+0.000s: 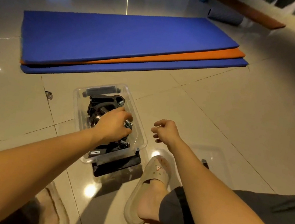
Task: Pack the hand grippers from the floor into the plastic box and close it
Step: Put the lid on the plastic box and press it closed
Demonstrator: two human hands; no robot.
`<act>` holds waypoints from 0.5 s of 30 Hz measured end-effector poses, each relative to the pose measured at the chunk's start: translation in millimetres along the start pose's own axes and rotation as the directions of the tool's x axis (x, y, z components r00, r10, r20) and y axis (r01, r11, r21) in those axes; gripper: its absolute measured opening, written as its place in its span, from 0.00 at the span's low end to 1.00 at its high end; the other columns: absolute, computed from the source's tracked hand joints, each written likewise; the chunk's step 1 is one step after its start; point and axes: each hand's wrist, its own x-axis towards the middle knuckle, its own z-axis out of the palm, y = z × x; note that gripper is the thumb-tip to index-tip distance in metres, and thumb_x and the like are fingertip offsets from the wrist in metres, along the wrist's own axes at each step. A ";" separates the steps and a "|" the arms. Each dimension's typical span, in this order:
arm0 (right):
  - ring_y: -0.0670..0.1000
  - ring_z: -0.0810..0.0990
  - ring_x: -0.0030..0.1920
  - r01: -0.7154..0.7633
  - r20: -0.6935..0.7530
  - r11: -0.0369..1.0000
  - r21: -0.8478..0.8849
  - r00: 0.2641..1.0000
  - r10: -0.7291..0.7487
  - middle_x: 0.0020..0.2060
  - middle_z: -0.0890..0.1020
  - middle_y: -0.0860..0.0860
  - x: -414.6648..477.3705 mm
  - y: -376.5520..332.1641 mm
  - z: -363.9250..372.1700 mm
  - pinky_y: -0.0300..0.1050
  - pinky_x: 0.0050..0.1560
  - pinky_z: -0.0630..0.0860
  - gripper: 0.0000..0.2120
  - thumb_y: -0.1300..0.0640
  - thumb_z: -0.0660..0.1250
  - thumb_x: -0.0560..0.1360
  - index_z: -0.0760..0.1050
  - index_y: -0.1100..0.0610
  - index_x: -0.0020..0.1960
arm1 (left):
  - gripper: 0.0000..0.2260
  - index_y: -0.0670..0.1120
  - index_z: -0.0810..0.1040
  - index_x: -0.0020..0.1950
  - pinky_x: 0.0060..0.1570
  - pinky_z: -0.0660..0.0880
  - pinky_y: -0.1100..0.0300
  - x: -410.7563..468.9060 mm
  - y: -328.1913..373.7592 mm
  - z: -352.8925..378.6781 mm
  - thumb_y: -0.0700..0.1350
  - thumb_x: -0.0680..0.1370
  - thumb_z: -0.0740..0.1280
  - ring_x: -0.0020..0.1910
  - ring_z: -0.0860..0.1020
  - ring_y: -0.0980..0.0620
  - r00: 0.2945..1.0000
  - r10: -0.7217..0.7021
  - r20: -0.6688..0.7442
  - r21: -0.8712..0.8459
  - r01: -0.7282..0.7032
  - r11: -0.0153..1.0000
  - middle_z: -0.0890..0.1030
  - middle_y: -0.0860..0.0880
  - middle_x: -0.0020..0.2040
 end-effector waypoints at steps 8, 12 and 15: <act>0.56 0.84 0.44 -0.135 -0.322 0.984 -0.116 0.942 0.091 0.47 0.84 0.56 -61.5 47.3 -90.5 0.54 0.49 0.83 0.10 0.57 0.75 0.74 0.79 0.58 0.52 | 0.23 0.50 0.77 0.67 0.55 0.77 0.50 -0.1 87.9 40.7 0.57 0.75 0.73 0.56 0.78 0.46 0.988 0.139 0.073 -0.073 -0.134 0.988 0.76 0.47 0.62; 0.58 0.83 0.52 -0.271 -0.428 0.915 -0.300 0.895 0.124 0.53 0.84 0.55 -69.9 103.3 -119.8 0.51 0.51 0.79 0.20 0.47 0.73 0.74 0.79 0.57 0.61 | 0.33 0.51 0.71 0.74 0.60 0.76 0.49 17.8 111.9 87.8 0.62 0.72 0.74 0.62 0.76 0.47 0.974 0.162 0.157 -0.129 -0.143 0.981 0.75 0.49 0.66; 0.55 0.82 0.53 -0.329 -0.451 0.889 -0.318 0.877 0.164 0.59 0.82 0.52 -63.6 164.2 -125.9 0.47 0.47 0.77 0.25 0.45 0.72 0.76 0.76 0.55 0.68 | 0.40 0.51 0.63 0.79 0.64 0.74 0.50 35.8 120.9 138.2 0.62 0.71 0.75 0.69 0.73 0.47 0.957 0.154 0.246 -0.212 -0.101 0.972 0.73 0.49 0.73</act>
